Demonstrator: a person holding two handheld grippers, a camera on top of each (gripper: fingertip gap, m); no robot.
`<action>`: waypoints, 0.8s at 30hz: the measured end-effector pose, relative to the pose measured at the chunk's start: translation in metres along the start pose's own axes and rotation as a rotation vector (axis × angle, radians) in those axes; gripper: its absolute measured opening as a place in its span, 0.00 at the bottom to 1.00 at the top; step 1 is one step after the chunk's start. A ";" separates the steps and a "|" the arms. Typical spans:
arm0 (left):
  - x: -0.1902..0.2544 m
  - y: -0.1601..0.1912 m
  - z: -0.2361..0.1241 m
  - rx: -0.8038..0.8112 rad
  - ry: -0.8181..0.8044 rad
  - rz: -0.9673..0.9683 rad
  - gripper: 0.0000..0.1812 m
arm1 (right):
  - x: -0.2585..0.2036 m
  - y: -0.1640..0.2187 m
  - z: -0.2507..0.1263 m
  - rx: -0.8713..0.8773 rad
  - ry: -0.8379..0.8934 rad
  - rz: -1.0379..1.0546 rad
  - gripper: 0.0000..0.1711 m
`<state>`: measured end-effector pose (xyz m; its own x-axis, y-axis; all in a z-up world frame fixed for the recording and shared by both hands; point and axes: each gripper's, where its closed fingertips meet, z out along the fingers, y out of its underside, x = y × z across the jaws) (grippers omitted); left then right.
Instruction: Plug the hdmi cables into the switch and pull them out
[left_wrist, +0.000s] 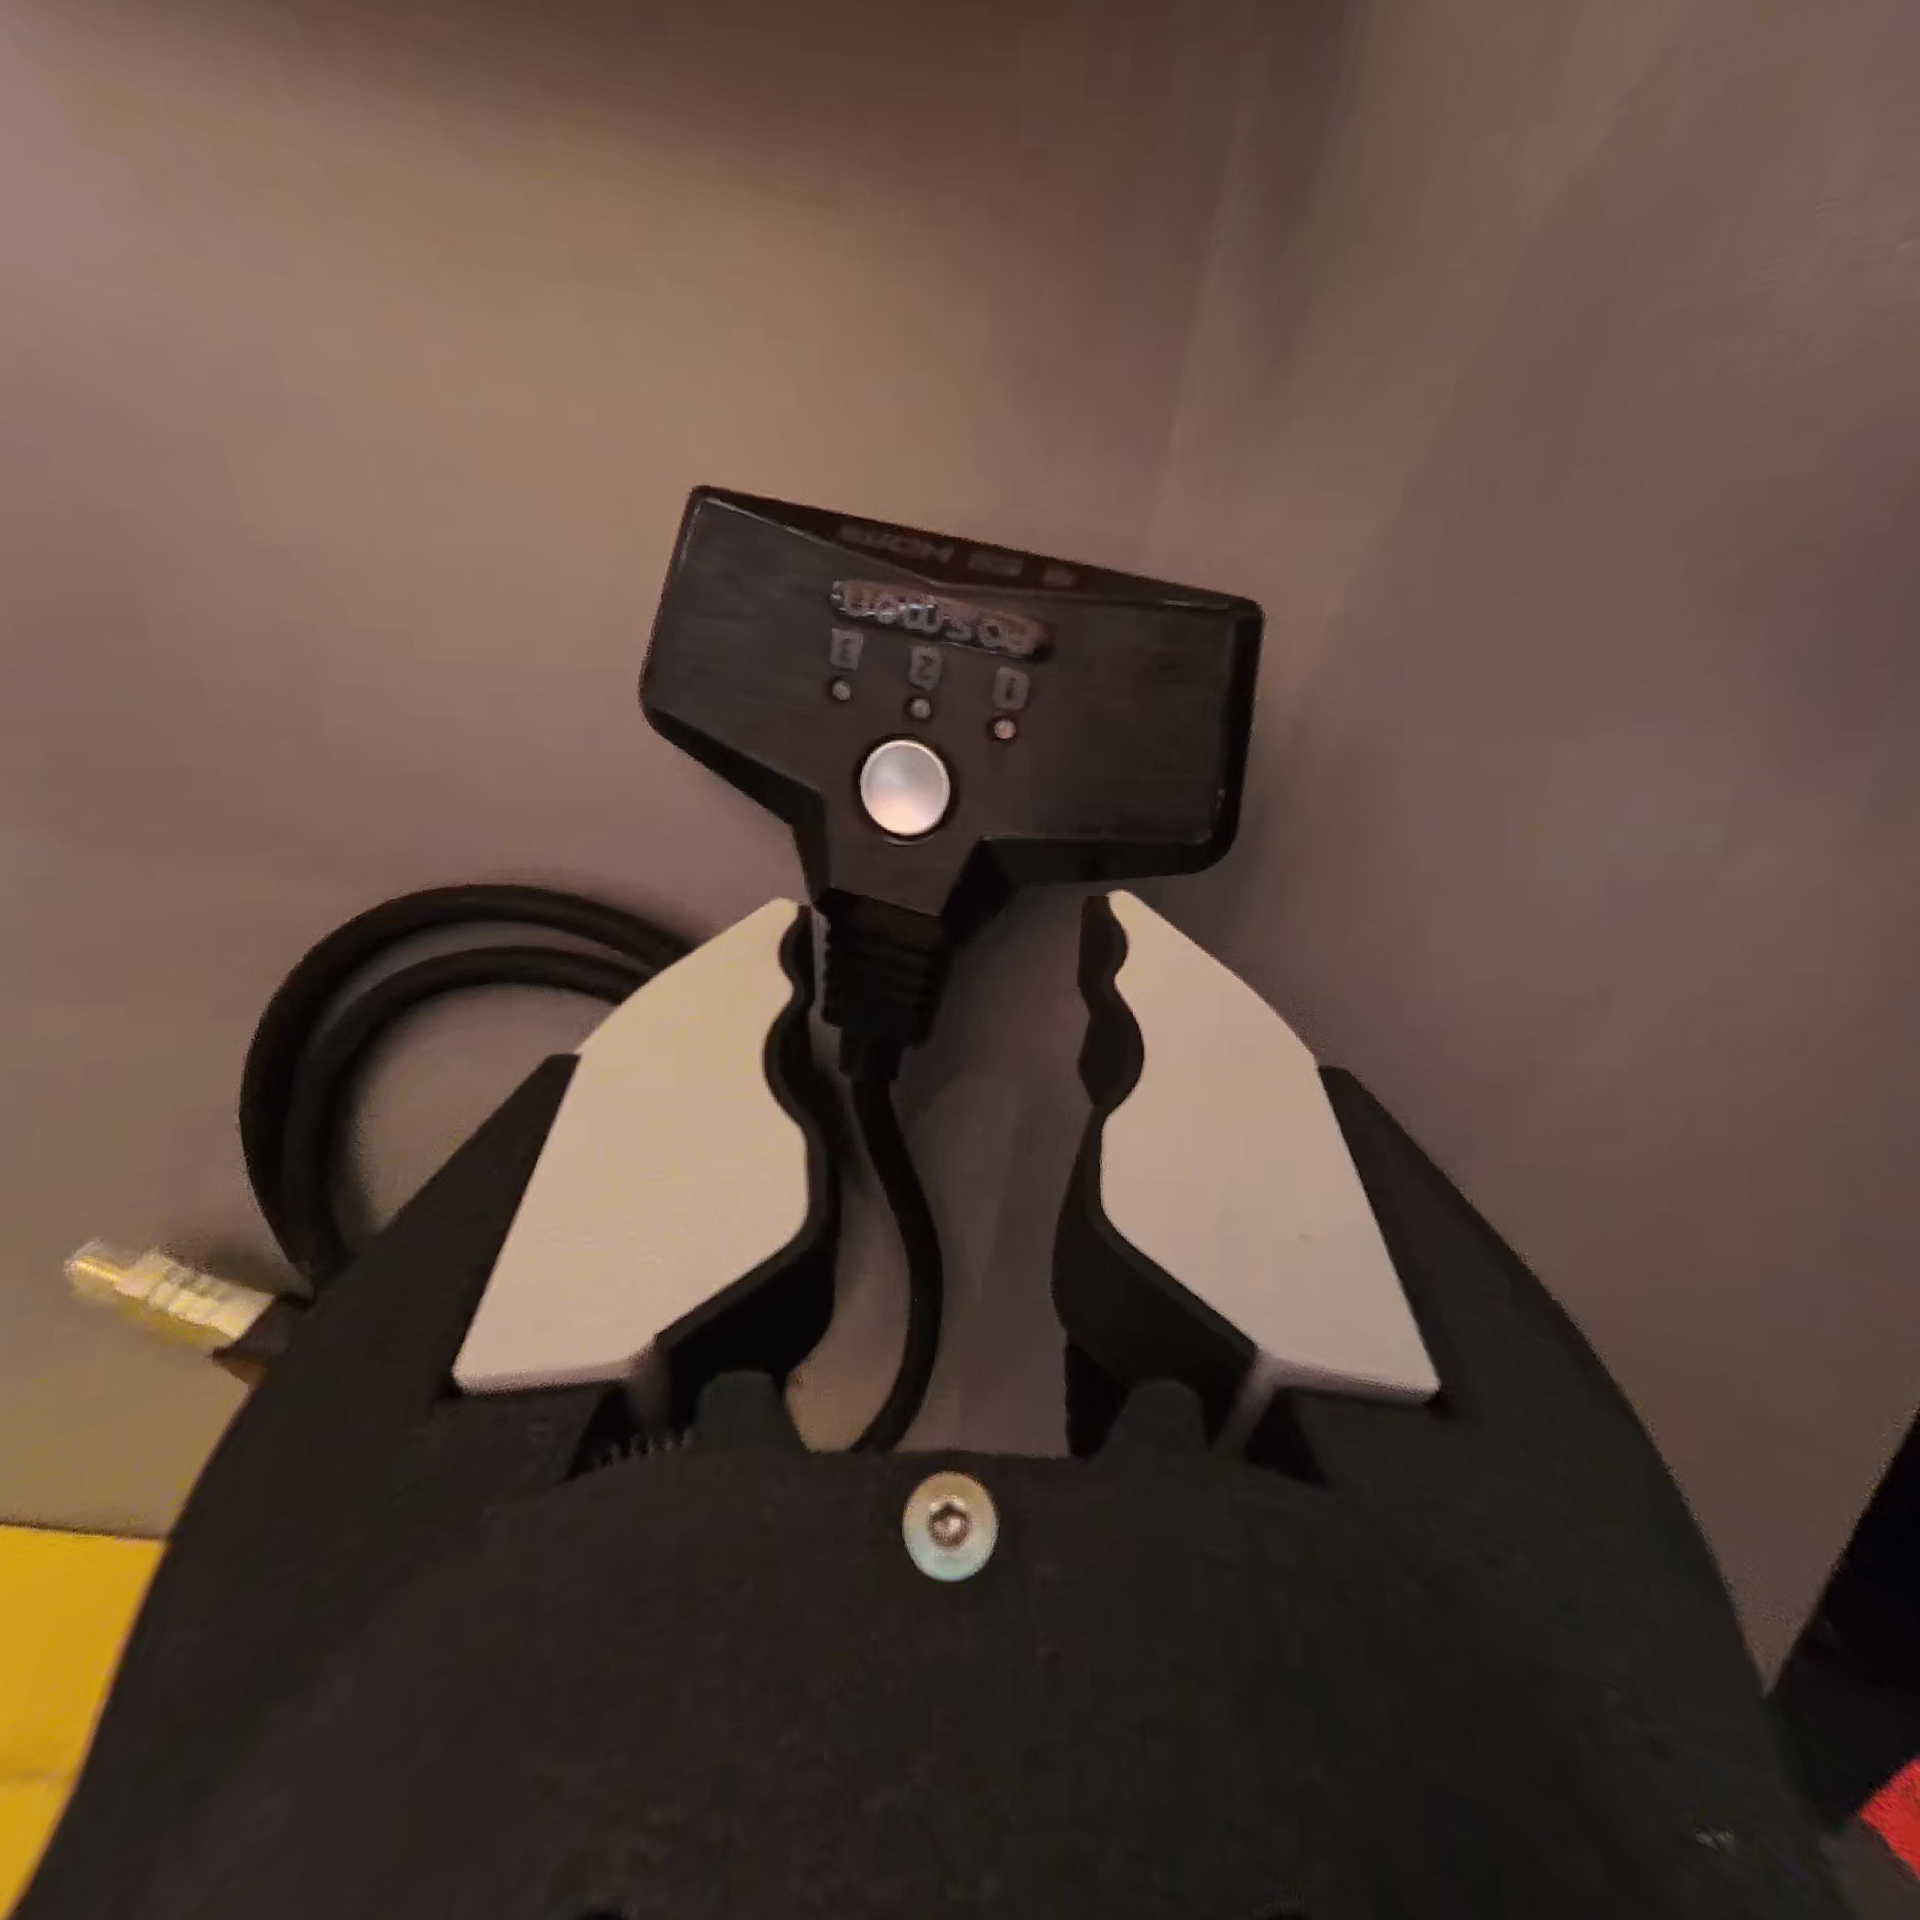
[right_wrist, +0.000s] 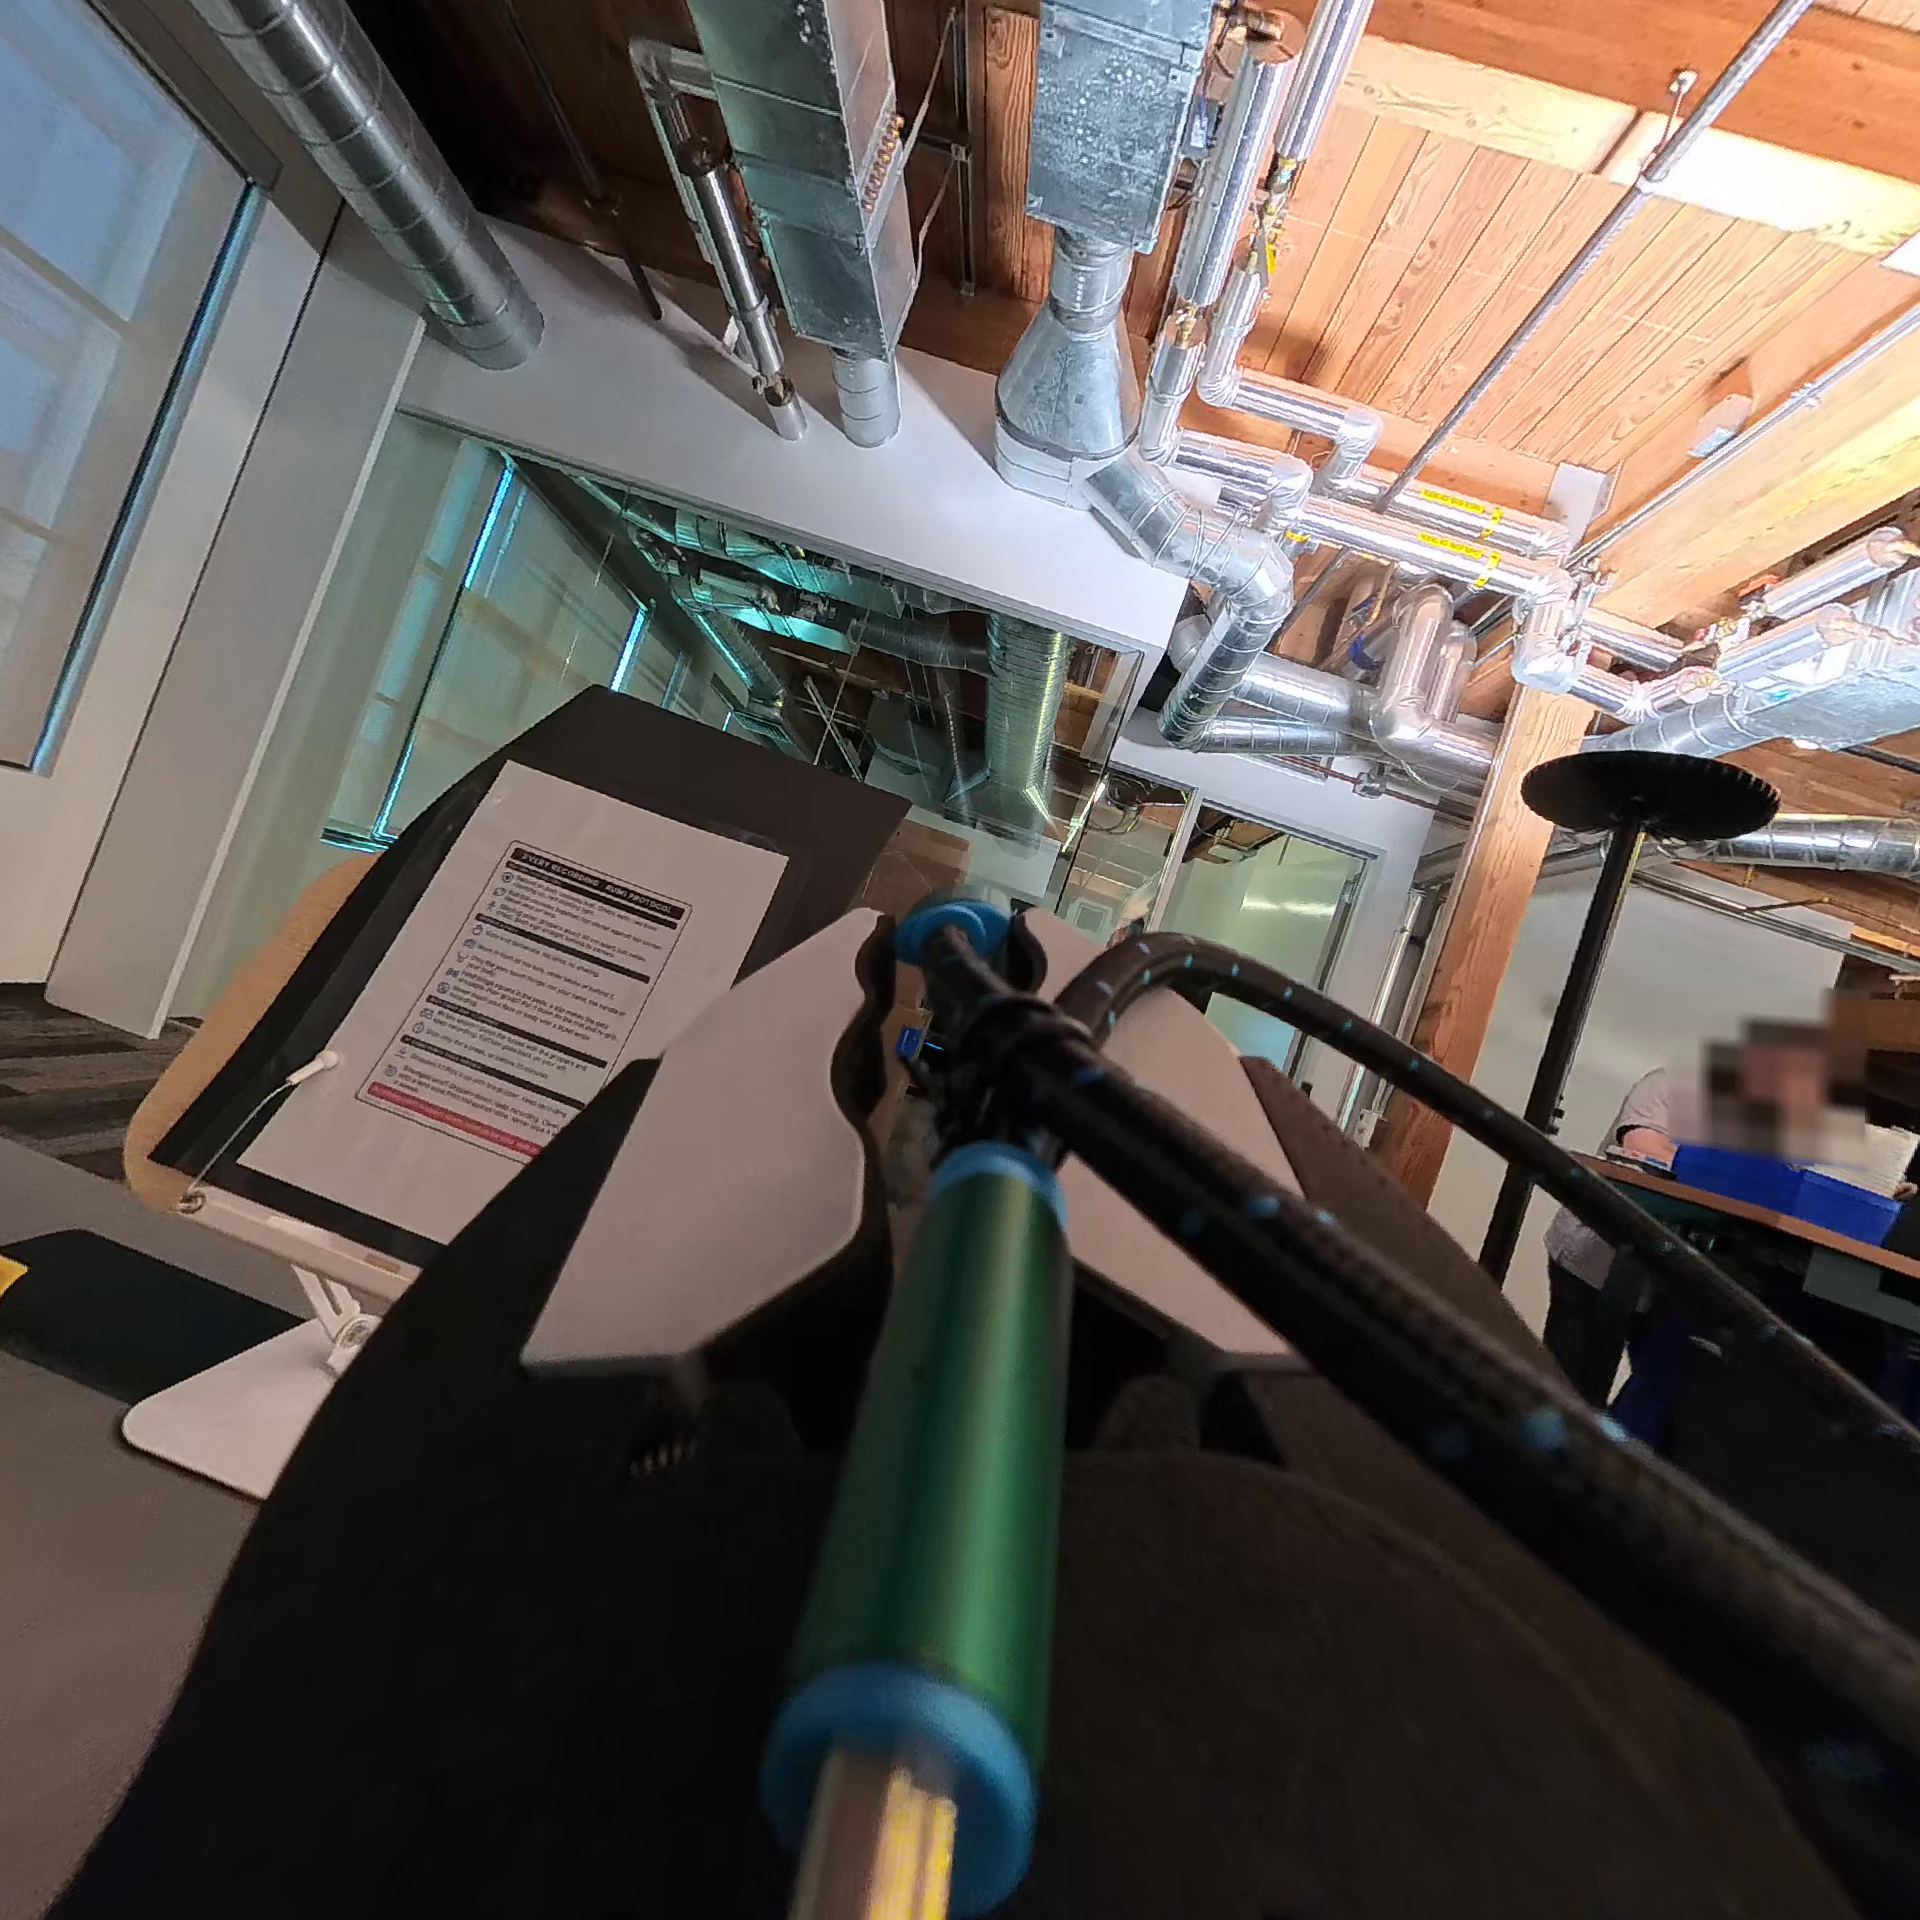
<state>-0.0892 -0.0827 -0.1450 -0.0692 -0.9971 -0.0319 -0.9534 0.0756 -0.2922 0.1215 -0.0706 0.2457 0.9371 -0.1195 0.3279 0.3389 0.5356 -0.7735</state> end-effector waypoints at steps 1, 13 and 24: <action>-0.001 0.000 0.002 -0.004 0.003 0.017 0.27 | 0.000 0.000 0.000 0.002 0.000 -0.006 0.12; -0.009 -0.009 0.017 0.063 0.007 -0.047 0.42 | -0.004 0.008 0.008 -0.004 -0.032 -0.009 0.13; 0.001 -0.031 -0.023 0.306 0.049 -0.001 0.20 | -0.019 0.015 0.012 -0.013 -0.117 0.046 0.13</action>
<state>-0.0667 -0.0864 -0.1139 -0.0901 -0.9959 0.0127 -0.8210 0.0670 -0.5669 0.1075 -0.0502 0.2349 0.9360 0.0040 0.3520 0.2971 0.5272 -0.7961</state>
